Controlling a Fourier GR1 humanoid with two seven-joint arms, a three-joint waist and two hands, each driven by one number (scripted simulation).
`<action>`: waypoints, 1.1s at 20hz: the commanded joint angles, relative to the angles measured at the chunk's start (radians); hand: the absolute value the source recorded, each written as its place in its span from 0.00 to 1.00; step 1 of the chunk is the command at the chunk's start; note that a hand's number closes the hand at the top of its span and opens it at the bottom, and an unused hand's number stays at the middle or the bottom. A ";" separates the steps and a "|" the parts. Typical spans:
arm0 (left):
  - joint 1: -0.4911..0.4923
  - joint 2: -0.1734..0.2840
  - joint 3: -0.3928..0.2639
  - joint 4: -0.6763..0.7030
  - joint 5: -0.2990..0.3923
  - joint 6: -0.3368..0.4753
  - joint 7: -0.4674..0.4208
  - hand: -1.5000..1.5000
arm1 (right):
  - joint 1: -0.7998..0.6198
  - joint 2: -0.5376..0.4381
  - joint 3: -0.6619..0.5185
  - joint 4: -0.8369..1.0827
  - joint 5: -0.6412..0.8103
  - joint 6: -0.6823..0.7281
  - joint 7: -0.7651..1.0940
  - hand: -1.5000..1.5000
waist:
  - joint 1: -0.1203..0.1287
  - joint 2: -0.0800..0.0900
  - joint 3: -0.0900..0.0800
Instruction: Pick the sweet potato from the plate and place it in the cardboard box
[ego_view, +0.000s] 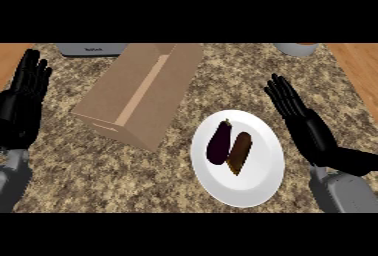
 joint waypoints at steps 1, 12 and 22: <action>0.052 0.014 -0.010 -0.005 -0.062 0.009 -0.022 0.50 | 0.001 0.006 -0.024 -0.067 0.036 -0.109 0.107 0.00 | 0.022 0.050 -0.004; 0.207 0.112 -0.054 0.192 -0.204 0.032 0.042 0.50 | 0.279 -0.065 0.132 0.019 0.504 -0.459 0.252 0.00 | 0.005 0.051 -0.003; 0.168 0.079 -0.022 0.253 -0.251 0.001 0.032 0.50 | 0.340 -0.286 0.068 -0.173 0.604 -0.337 0.284 0.00 | 0.021 0.053 -0.005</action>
